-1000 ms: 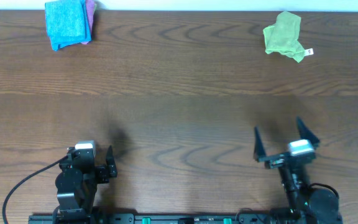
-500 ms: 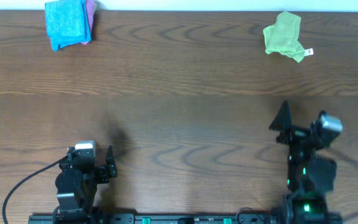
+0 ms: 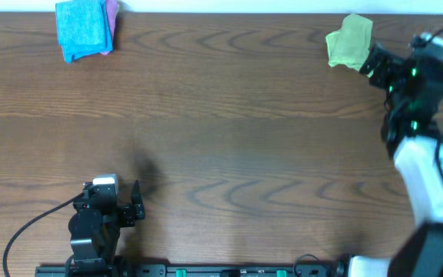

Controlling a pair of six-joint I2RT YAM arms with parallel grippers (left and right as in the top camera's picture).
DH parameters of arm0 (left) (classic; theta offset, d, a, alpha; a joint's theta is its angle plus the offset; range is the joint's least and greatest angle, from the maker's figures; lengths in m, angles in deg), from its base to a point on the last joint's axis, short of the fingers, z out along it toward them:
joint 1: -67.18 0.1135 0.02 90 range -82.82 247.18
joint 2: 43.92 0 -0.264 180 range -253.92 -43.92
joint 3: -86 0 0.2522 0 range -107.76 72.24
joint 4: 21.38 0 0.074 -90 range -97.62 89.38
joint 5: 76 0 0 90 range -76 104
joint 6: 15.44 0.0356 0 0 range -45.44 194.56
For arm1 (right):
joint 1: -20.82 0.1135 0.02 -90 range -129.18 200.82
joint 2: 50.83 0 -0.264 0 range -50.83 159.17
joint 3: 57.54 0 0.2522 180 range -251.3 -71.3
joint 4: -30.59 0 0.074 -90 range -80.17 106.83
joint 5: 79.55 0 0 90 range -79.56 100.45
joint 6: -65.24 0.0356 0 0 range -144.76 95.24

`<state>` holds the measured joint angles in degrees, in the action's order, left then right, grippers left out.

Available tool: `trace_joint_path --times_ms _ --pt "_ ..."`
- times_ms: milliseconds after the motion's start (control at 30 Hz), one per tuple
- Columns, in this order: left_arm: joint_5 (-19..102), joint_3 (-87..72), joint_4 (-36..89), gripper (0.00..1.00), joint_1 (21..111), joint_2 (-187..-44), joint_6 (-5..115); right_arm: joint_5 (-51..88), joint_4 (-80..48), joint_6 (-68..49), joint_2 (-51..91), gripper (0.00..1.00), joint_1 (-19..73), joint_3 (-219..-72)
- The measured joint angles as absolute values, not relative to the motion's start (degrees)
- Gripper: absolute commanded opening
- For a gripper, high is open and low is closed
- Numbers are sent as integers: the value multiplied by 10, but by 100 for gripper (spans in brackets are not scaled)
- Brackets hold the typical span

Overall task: Fold the cloth
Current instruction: 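Reach the right gripper to the crumpled green cloth and grasp it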

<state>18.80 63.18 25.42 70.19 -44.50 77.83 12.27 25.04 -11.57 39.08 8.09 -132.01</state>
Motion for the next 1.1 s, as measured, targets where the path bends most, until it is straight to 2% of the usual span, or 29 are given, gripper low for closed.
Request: trace_joint_path --times_ms 233,467,600,867,1100 --pt "188 632 254 95 702 -445 778 220 143 -116 574 99 47 -1511" --pt "188 632 254 95 702 -445 778 330 104 -108 594 99 45 -1527" --pt "188 632 254 96 702 -445 778 394 129 -83 594 99 47 -1527" --pt "188 632 254 95 702 -445 778 360 136 -1 608 99 56 -1540" --pt "188 632 254 95 702 -445 778 360 96 47 725 98 55 -1623"
